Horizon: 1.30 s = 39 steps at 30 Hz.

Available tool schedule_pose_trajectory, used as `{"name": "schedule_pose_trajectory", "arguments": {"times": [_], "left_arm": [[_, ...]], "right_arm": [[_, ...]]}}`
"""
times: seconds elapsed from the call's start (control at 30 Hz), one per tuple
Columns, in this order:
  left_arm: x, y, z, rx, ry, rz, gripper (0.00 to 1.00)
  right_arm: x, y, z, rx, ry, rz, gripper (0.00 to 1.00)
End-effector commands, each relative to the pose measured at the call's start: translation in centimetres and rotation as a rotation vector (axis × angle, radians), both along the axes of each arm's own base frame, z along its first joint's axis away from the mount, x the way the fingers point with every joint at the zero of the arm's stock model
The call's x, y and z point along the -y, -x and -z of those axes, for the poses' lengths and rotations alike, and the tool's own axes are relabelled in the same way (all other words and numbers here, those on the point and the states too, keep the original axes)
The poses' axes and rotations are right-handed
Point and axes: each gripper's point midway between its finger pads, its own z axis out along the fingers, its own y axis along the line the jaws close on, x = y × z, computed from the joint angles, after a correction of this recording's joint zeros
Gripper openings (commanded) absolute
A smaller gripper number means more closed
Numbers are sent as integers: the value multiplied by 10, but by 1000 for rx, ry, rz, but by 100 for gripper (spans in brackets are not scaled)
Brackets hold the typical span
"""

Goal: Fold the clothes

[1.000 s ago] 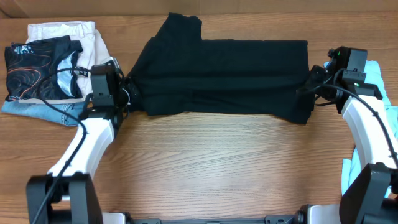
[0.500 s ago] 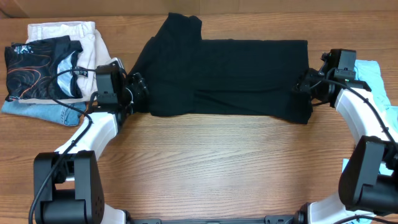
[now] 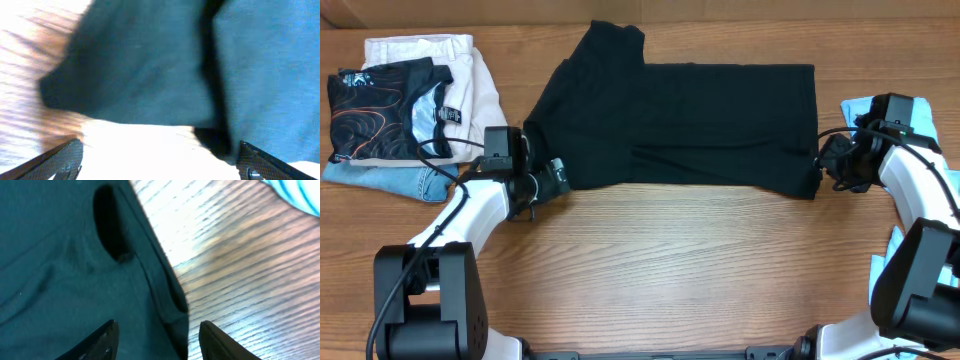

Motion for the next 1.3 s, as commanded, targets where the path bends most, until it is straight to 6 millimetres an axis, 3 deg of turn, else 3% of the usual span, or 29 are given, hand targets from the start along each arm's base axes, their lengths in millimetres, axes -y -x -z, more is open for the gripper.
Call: {"name": "schedule_pose_trajectory", "arguments": {"times": [0.0,0.23,0.37,0.47,0.5,0.57,0.7,0.93,1.27], "left_arm": [[-19,-7,-5,26,-103,-12,100],[-27,-14,-8,57,-150,-33,100],[-34,-13,-8,52,-189,-49,100],[-35,-13,-8,55,-190,-52,100],[-35,-14,-8,59,-190,-52,100],[-35,-15,-9,63,-190,-53,100],[-42,-13,-8,54,-215,-67,100],[-54,-15,-10,63,-203,-104,100],[-37,-37,-22,168,-30,-65,100]], "right_arm": [[-5,-5,4,1,16,-51,57],[-9,2,38,-91,-11,-56,59],[-10,3,46,-110,-16,-57,58],[-10,3,46,-108,-14,-61,43],[-10,3,46,-110,-15,-61,30],[-10,5,47,-117,-16,-61,18],[-11,10,48,-135,-20,-61,4],[-3,21,50,-189,25,-42,4],[-2,25,51,-203,29,-40,4]]}}
